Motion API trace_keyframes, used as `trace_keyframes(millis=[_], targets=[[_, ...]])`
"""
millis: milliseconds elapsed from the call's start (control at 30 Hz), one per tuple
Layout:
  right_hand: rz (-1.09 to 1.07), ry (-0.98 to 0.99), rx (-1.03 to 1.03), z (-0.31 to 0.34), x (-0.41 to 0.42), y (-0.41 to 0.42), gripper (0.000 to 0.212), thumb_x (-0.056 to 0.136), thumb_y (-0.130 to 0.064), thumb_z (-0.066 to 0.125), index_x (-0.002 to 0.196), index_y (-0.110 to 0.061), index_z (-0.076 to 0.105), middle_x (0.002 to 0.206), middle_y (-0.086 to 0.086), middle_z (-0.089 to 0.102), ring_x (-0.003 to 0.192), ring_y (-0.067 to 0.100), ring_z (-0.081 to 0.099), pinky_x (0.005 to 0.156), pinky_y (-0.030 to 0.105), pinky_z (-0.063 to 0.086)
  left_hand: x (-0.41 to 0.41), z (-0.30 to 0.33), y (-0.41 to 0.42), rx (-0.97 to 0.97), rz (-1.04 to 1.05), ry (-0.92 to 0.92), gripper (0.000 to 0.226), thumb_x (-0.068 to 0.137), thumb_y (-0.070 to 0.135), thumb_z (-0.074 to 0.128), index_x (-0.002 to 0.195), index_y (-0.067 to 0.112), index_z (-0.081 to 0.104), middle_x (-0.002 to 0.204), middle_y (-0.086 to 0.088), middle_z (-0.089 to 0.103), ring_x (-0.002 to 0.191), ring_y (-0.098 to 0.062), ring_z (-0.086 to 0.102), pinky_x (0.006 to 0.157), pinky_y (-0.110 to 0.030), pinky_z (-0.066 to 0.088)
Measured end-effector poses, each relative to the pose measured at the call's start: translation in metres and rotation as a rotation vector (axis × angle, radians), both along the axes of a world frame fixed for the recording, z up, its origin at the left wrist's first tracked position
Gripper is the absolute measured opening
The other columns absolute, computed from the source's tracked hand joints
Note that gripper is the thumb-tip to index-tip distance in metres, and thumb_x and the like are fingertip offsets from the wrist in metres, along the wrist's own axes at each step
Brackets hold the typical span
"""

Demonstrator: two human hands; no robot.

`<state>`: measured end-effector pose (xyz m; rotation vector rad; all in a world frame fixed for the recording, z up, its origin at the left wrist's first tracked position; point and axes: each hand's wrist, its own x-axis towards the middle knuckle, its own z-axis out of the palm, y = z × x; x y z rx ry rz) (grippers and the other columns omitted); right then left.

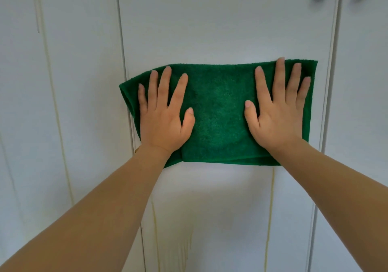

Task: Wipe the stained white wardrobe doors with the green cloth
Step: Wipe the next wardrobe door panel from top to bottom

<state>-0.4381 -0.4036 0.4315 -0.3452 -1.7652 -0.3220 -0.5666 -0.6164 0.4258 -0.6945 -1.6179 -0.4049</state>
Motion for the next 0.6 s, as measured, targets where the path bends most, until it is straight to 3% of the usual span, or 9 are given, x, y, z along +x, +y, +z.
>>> trace_keyframes(millis=[167,267,367,433,600], targets=[[-0.003,-0.011,-0.006,-0.011,-0.003,-0.005,0.069,0.097,-0.047,0.03,0.159,-0.021,0.014,0.164,0.018,0.005,0.149,0.044,0.001,0.12,0.06,0.001,0.001,-0.021,0.003,0.073,0.02,-0.052,0.07,0.093,0.041,0.044,0.159,0.024,0.028,0.166,-0.012,0.022,0.154,-0.038,0.014,0.123,-0.061,0.004],[0.016,-0.03,0.039,-0.027,-0.008,-0.014,0.069,0.097,-0.046,0.031,0.158,-0.019,0.017,0.164,0.018,0.009,0.149,0.045,0.004,0.119,0.061,0.001,0.01,-0.084,0.014,0.213,0.01,-0.171,0.07,0.091,0.039,0.044,0.158,0.023,0.029,0.166,-0.012,0.023,0.154,-0.037,0.015,0.123,-0.061,0.006],[0.022,-0.077,0.063,-0.056,-0.015,-0.029,0.07,0.096,-0.046,0.033,0.158,-0.018,0.019,0.163,0.018,0.011,0.148,0.045,0.006,0.119,0.061,0.0,0.017,-0.138,0.02,0.232,0.042,-0.269,0.074,0.088,0.039,0.042,0.158,0.021,0.026,0.164,-0.017,0.025,0.152,-0.041,0.017,0.121,-0.065,0.009],[0.022,-0.083,0.046,-0.072,-0.018,-0.034,0.07,0.095,-0.046,0.034,0.157,-0.018,0.019,0.163,0.018,0.011,0.149,0.044,0.007,0.119,0.06,0.0,0.014,-0.137,0.013,0.149,0.05,-0.238,0.076,0.086,0.041,0.043,0.157,0.019,0.025,0.163,-0.02,0.024,0.151,-0.044,0.016,0.12,-0.066,0.006],[0.028,-0.073,0.05,-0.075,-0.016,-0.033,0.069,0.097,-0.044,0.036,0.158,-0.017,0.018,0.163,0.019,0.01,0.149,0.045,0.007,0.119,0.062,0.001,-0.016,-0.074,-0.034,-0.31,0.011,0.148,0.076,0.084,0.043,0.054,0.154,0.02,0.038,0.162,-0.018,0.03,0.15,-0.043,0.022,0.12,-0.066,0.008]])
